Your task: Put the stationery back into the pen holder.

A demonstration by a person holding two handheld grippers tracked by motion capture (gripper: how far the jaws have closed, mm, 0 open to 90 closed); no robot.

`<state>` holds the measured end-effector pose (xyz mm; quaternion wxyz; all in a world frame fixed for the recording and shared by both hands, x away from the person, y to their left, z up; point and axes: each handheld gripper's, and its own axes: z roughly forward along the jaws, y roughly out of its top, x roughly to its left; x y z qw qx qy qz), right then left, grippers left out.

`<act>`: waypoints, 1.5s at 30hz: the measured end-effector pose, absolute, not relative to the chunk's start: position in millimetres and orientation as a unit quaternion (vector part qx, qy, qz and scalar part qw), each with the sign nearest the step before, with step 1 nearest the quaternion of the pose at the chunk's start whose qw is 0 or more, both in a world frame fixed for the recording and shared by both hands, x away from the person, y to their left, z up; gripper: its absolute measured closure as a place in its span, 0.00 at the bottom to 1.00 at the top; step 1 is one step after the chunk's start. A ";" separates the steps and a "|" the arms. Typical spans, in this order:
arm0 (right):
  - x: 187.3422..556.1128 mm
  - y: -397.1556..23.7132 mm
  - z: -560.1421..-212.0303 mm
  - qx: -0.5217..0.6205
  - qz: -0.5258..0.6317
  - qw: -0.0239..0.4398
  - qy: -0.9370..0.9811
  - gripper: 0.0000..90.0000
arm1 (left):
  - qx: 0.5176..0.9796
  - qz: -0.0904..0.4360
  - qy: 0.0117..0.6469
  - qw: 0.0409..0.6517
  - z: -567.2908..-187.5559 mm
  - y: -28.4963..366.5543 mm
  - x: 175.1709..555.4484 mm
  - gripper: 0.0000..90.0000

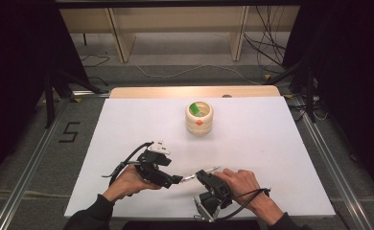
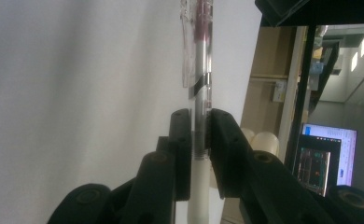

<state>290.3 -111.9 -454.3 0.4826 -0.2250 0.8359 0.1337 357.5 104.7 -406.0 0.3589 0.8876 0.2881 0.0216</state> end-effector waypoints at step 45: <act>287.7 -106.7 -459.3 -0.252 0.117 0.491 0.826 0.89 | 0.944 -0.025 0.186 0.270 -417.0 54.8 369.3 0.74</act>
